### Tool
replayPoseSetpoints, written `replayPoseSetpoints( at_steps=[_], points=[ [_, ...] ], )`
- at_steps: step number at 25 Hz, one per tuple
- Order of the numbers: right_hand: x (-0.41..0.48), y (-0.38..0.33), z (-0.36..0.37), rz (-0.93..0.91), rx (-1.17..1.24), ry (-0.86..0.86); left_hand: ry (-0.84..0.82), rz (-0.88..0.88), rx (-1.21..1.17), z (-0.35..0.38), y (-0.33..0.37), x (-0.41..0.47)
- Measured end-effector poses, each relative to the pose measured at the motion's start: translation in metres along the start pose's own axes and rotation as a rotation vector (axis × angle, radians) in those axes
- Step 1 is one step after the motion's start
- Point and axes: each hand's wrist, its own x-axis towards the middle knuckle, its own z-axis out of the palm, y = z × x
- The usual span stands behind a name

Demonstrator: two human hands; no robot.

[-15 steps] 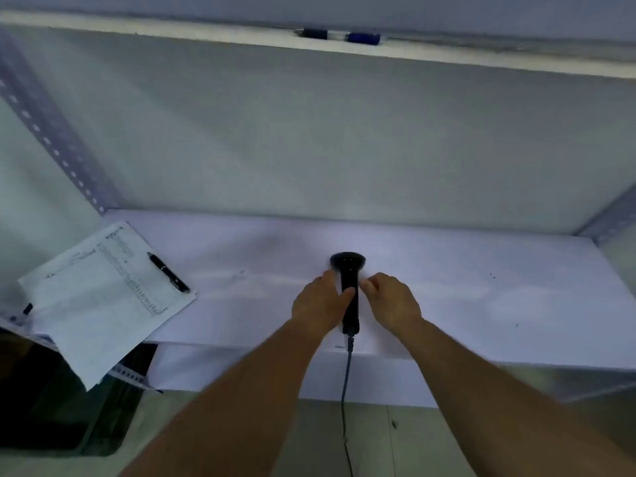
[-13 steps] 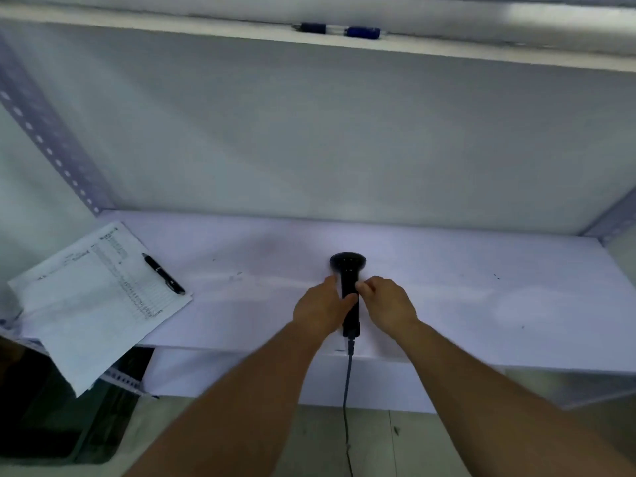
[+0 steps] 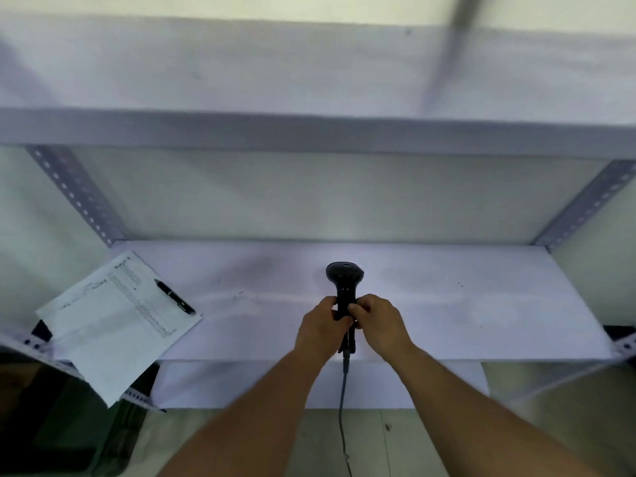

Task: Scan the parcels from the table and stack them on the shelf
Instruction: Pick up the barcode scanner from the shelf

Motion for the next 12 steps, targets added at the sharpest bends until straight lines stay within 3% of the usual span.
replayPoseSetpoints(
  at_steps=[12],
  points=[
    [-0.143, -0.072, -0.104, -0.037, 0.148, 0.189, -0.041, 0.229, 0.019, -0.031, 0.112, -0.129]
  ],
)
